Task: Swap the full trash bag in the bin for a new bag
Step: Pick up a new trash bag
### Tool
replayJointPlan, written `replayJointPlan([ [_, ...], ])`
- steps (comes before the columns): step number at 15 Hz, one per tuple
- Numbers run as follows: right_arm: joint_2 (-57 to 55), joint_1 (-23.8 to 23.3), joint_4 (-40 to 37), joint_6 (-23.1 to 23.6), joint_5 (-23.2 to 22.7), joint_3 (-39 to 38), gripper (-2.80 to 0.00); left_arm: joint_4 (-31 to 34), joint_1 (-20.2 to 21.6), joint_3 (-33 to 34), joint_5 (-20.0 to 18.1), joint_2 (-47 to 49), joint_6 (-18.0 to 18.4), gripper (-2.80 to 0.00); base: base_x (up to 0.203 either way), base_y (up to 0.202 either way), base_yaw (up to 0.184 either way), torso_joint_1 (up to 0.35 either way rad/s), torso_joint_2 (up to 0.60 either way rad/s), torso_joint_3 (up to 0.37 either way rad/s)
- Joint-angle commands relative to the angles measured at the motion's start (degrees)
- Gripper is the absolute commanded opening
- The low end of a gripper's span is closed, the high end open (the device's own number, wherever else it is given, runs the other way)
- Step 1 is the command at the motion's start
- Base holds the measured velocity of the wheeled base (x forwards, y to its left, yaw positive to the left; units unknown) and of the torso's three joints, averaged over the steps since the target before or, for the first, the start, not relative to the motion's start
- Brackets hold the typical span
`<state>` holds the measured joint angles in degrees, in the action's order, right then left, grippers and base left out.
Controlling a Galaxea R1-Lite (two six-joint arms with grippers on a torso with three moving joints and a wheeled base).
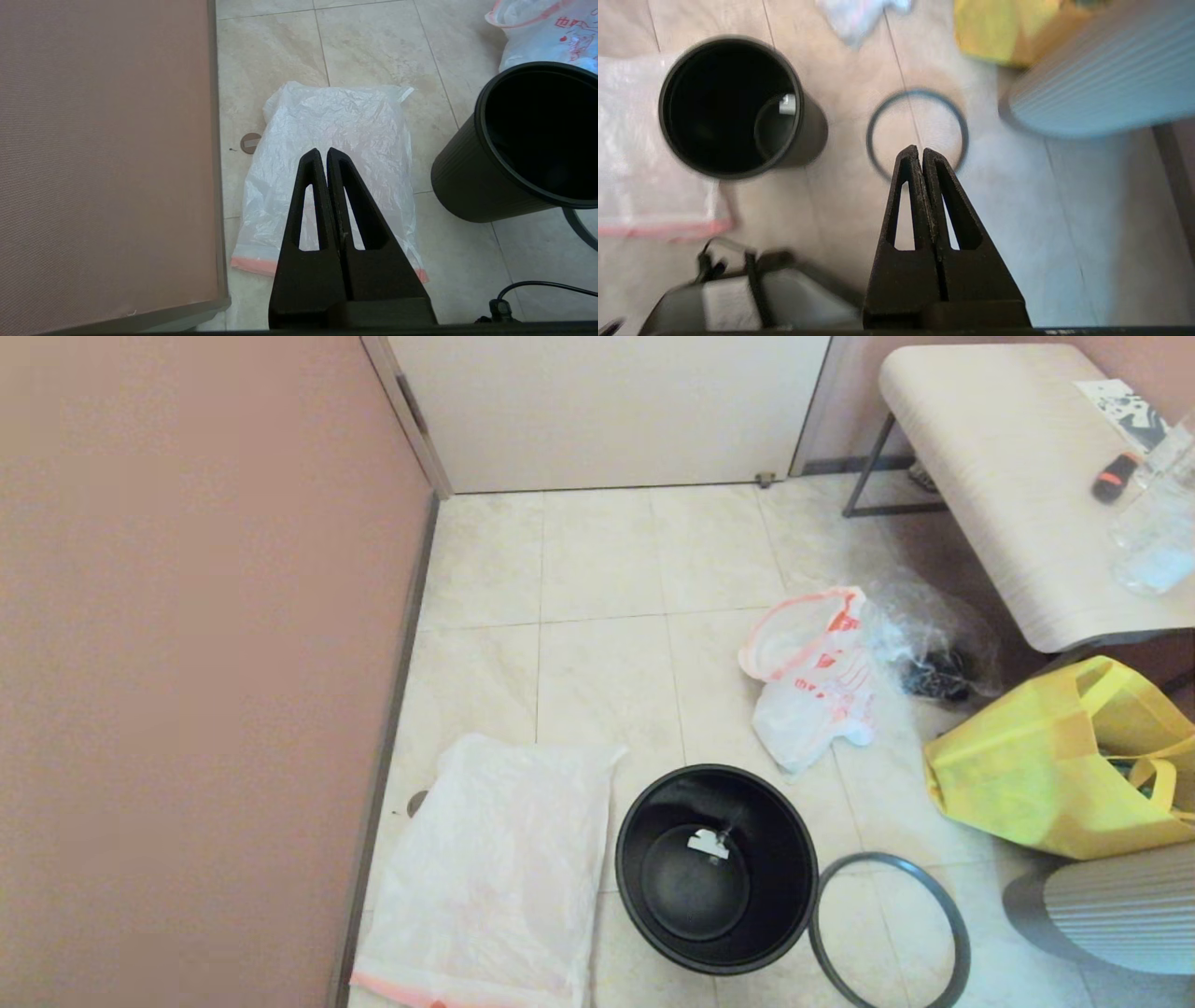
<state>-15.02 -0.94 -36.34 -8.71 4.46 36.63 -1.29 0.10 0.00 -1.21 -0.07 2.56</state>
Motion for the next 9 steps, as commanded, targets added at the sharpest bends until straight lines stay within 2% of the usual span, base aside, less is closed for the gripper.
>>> replayJointPlan([
  [1, 1.9, -0.6, 7.7, 1.8, -3.1, -8.7, -2.80, 0.0, 0.1, 0.6, 0.0, 0.1, 0.0, -2.80, 0.000, 0.000, 0.000, 0.000, 0.00, 0.000],
  [5, 8.7, 0.4, 21.7, 10.0, -11.8, -23.8, -2.80, 0.0, 0.1, 0.6, 0.0, 0.1, 0.0, -2.80, 0.000, 0.000, 0.000, 0.000, 0.00, 0.000],
  [9, 14.9, 1.1, 25.6, 15.0, -13.8, -29.4, -2.80, 0.0, 0.0, 0.6, 0.0, 0.1, 0.0, -2.80, 0.000, 0.000, 0.000, 0.000, 0.00, 0.000],
])
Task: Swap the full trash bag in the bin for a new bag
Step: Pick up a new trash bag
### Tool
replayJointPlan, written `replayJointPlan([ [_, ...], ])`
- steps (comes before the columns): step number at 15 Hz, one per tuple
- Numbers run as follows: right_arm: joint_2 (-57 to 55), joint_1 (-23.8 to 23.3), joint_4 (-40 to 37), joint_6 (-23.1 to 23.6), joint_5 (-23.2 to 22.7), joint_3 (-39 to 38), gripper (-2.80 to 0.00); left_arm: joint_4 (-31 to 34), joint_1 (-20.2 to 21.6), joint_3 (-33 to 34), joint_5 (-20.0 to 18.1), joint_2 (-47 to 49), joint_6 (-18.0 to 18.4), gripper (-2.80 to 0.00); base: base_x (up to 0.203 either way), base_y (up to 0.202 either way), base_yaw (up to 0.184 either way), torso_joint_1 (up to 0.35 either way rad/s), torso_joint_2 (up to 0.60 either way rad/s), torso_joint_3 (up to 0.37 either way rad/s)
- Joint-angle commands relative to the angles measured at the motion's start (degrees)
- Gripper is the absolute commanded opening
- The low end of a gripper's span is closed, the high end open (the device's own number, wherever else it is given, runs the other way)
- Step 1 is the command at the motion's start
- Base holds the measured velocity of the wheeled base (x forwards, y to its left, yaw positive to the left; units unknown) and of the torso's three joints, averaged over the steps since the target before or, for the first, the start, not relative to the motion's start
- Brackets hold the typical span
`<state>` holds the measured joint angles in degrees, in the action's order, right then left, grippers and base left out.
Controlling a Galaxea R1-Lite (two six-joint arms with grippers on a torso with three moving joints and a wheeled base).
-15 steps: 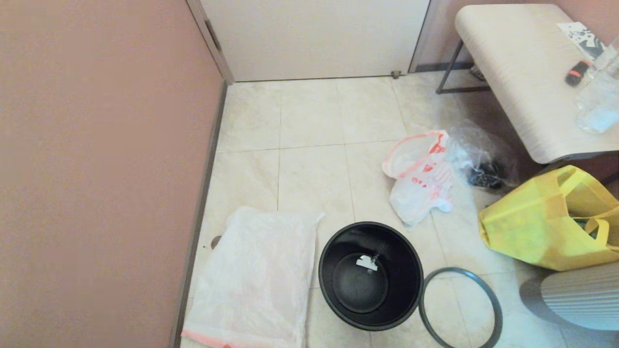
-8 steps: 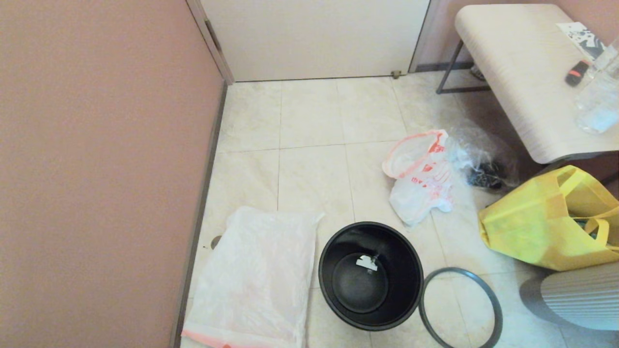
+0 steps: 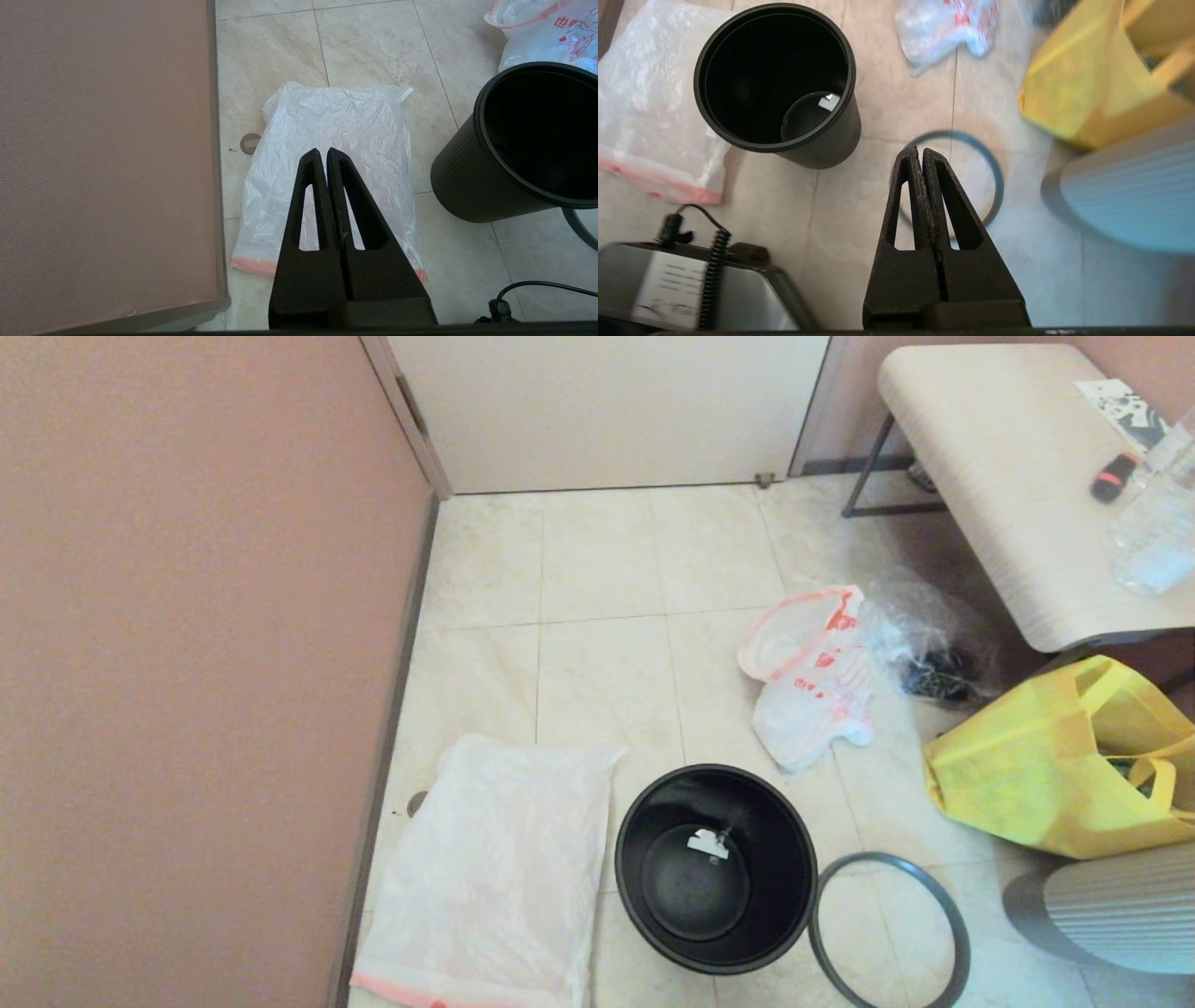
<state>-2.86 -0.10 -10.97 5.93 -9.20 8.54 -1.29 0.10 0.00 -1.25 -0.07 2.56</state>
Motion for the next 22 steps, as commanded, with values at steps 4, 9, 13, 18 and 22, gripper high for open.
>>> replayJointPlan([
  [4, 2.8, 0.3, 8.0, 2.1, 0.2, -5.2, -2.80, 0.0, 0.0, 0.7, 0.0, 0.1, 0.0, -2.80, 0.000, 0.000, 0.000, 0.000, 0.00, 0.000],
  [9, 2.9, 0.3, 9.8, 1.3, 7.7, -7.9, -2.80, 0.0, 0.0, 0.6, 0.0, 0.1, 0.0, -2.80, 0.000, 0.000, 0.000, 0.000, 0.00, 0.000],
  [13, 2.8, 0.3, 11.6, -4.0, 8.4, -8.7, -2.80, 0.0, 0.0, 0.7, 0.0, 0.1, 0.0, -2.80, 0.000, 0.000, 0.000, 0.000, 0.00, 0.000],
  [18, 2.8, 0.3, 11.6, -4.2, 8.6, -8.7, -2.80, 0.0, 0.1, 0.6, 0.0, 0.1, 0.0, -2.80, 0.000, 0.000, 0.000, 0.000, 0.00, 0.000],
  [22, 2.9, 0.3, 11.6, -4.2, 8.6, -8.7, -2.80, 0.0, 0.0, 0.7, 0.0, 0.1, 0.0, -2.80, 0.000, 0.000, 0.000, 0.000, 0.00, 0.000],
])
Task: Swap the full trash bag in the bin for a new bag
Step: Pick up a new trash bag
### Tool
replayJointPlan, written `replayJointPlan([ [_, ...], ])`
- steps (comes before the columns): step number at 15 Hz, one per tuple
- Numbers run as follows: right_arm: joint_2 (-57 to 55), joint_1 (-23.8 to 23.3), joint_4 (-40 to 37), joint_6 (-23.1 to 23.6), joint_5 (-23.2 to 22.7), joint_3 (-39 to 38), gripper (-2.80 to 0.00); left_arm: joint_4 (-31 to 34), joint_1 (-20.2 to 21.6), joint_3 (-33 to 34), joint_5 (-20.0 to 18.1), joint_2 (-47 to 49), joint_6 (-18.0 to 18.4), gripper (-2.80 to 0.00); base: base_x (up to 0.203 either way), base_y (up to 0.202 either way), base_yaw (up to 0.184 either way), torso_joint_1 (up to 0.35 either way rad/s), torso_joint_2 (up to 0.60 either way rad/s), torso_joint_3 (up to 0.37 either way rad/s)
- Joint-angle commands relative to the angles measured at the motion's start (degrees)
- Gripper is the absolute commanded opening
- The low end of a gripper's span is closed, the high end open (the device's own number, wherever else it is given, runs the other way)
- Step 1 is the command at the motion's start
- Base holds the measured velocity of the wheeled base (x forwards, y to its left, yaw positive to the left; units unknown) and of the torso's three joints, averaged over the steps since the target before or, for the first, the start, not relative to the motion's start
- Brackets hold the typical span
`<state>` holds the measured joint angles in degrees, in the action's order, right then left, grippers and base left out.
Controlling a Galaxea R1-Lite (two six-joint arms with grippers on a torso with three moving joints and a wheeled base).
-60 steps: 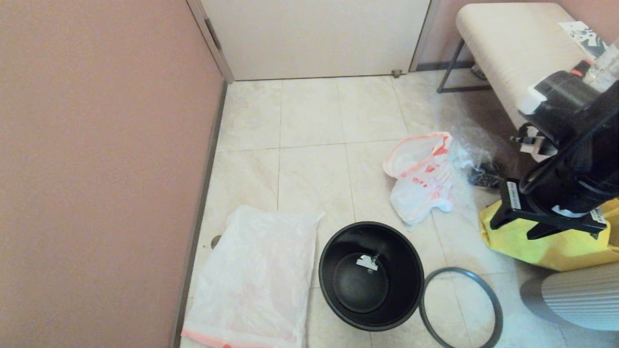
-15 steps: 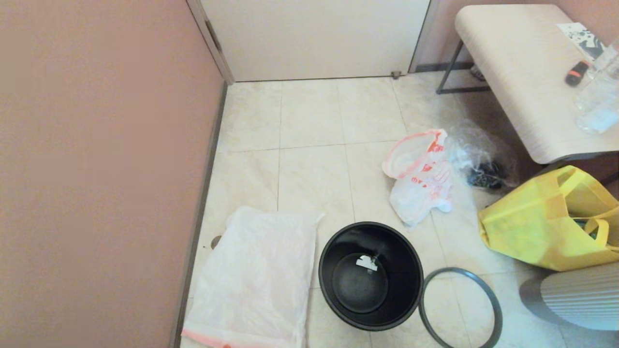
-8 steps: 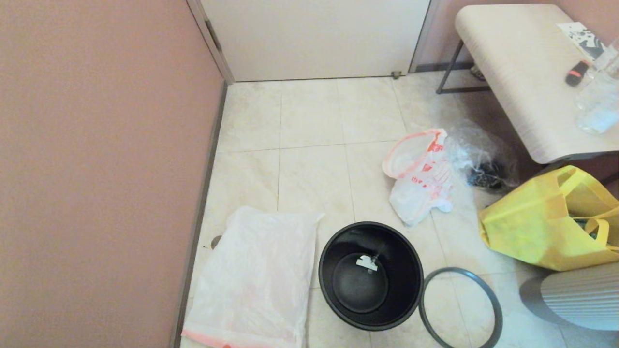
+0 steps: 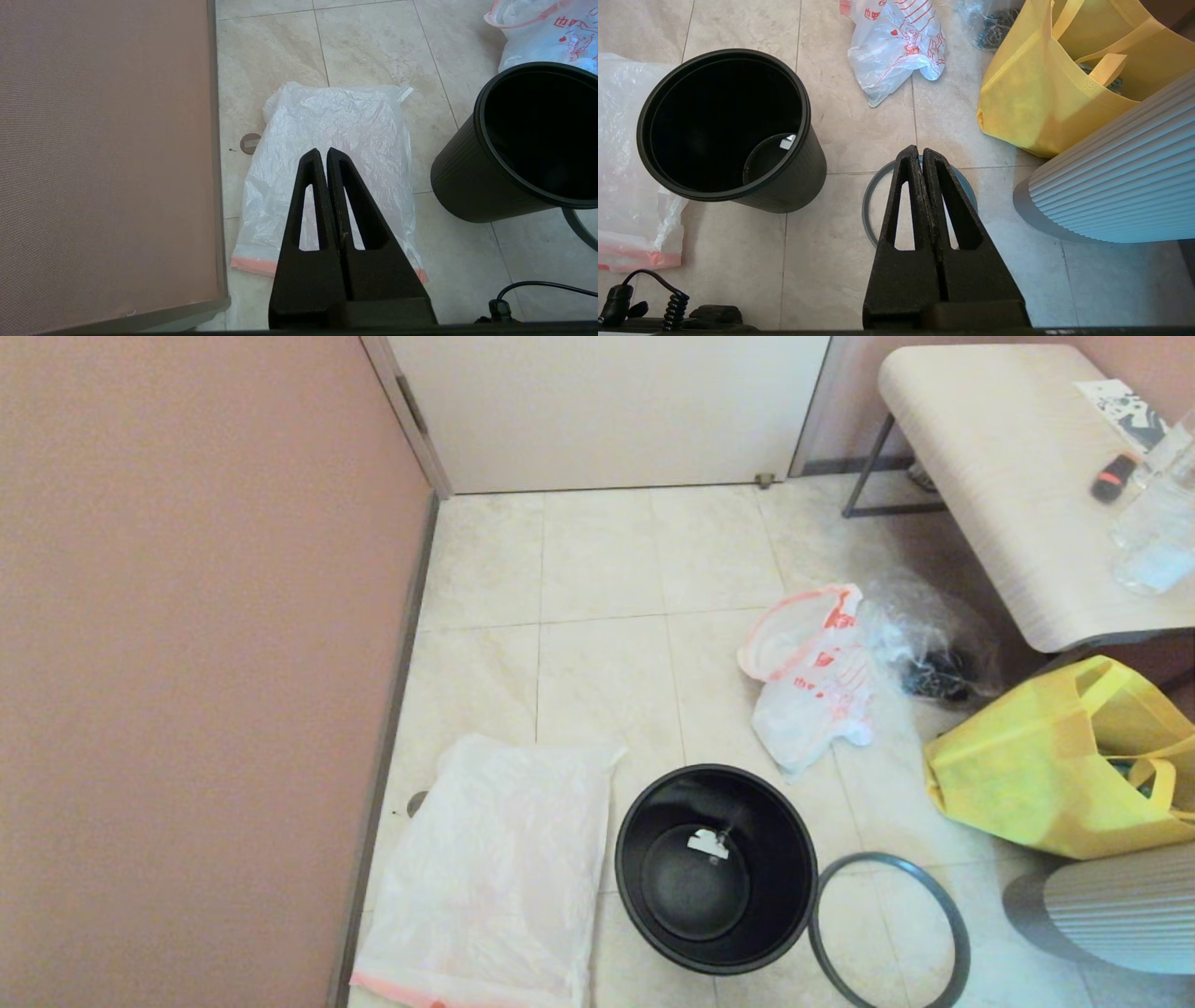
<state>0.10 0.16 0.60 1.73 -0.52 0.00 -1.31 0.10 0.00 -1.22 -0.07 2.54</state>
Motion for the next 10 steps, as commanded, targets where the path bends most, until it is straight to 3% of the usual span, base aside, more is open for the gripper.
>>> replayJointPlan([
  [1, -0.2, 0.0, 0.0, 0.0, 0.0, -0.2, -2.80, 0.0, 0.0, 0.6, 0.0, 0.1, 0.1, -2.80, 0.000, 0.000, 0.000, 0.000, 0.00, 0.000],
  [6, -0.2, 0.0, 0.0, 0.0, 0.0, -0.2, -2.80, 0.1, 0.2, 0.7, 0.1, 0.1, 1.8, -2.80, 0.000, 0.000, 0.000, 0.000, 0.00, 0.000],
  [10, -0.2, 0.0, 0.0, 0.0, 0.0, -0.2, -2.80, 0.0, 0.2, 0.6, -1.5, 0.1, 7.9, -2.80, 0.000, 0.000, 0.000, 0.000, 0.00, 0.000],
])
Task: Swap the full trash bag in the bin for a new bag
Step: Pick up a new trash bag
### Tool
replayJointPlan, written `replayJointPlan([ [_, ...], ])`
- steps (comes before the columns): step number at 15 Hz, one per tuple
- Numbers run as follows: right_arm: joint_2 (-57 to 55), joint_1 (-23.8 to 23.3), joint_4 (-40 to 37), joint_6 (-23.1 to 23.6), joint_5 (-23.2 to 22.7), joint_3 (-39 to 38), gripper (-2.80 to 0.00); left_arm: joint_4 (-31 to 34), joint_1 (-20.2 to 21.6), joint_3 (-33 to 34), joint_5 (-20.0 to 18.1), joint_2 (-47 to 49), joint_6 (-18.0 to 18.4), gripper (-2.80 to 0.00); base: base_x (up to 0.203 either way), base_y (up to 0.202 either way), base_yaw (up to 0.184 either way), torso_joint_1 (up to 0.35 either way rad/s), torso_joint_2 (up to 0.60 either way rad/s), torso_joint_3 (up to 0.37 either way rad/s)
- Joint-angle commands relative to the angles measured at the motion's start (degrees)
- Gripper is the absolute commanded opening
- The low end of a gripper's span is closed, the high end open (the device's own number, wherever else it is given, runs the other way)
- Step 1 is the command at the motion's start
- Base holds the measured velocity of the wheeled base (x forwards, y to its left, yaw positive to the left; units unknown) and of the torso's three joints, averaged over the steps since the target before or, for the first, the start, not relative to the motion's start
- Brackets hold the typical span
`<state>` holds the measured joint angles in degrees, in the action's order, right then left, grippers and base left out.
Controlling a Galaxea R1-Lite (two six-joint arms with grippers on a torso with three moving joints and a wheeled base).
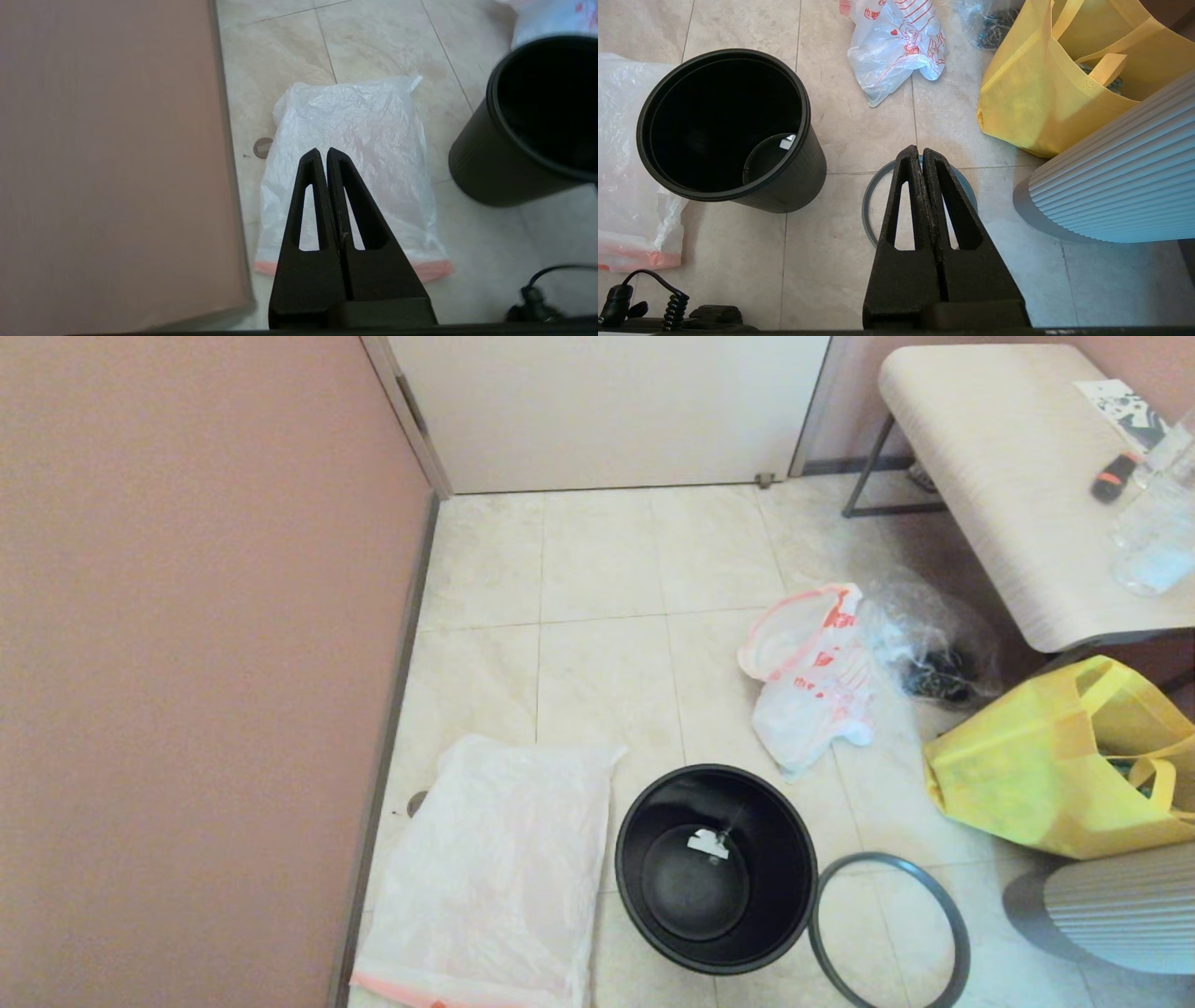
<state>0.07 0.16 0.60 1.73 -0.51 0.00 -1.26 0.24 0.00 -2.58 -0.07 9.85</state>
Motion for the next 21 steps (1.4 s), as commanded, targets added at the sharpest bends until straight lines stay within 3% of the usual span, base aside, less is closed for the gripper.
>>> replayJointPlan([
  [1, -0.2, 0.0, 0.0, 0.0, 0.0, -0.2, -2.80, 0.0, 0.0, 0.5, -1.0, 0.1, 1.7, -2.80, 0.000, 0.000, 0.000, 0.000, 0.00, 0.000],
  [6, -0.2, 0.0, 0.0, 0.0, 0.0, -0.2, -2.80, 0.0, -0.2, 0.0, -1.7, 0.1, 2.7, -2.80, 0.000, 0.000, 0.000, 0.000, 0.00, 0.000],
  [9, -0.2, 0.0, 0.0, 0.0, 0.0, -0.2, -2.80, 0.6, -0.2, -9.3, -4.1, 6.6, 2.2, -2.80, 0.000, 0.000, 0.000, 0.000, 0.00, 0.000],
  [11, -0.1, 0.0, 0.0, 0.0, 0.0, -0.2, -2.80, 0.8, -0.1, -12.5, -7.3, 13.2, 4.5, -2.80, 0.000, 0.000, 0.000, 0.000, 0.00, 0.000],
  [16, -0.2, 0.0, 0.0, 0.0, 0.0, -0.2, -2.80, 0.9, -0.2, -19.1, -9.7, 39.2, 11.9, -2.80, 0.000, 0.000, 0.000, 0.000, 0.00, 0.000],
  [19, -0.1, 0.0, 0.0, 0.0, 0.0, -0.2, -2.80, 0.9, -1.1, -23.6, -7.0, 56.6, 14.6, -2.80, 0.000, 0.000, 0.000, 0.000, 0.00, 0.000],
  [21, -0.1, 0.0, 0.0, 0.0, 0.0, -0.2, -2.80, 0.6, -3.8, -25.6, -4.5, 67.2, 15.3, -2.80, 0.000, 0.000, 0.000, 0.000, 0.00, 0.000],
])
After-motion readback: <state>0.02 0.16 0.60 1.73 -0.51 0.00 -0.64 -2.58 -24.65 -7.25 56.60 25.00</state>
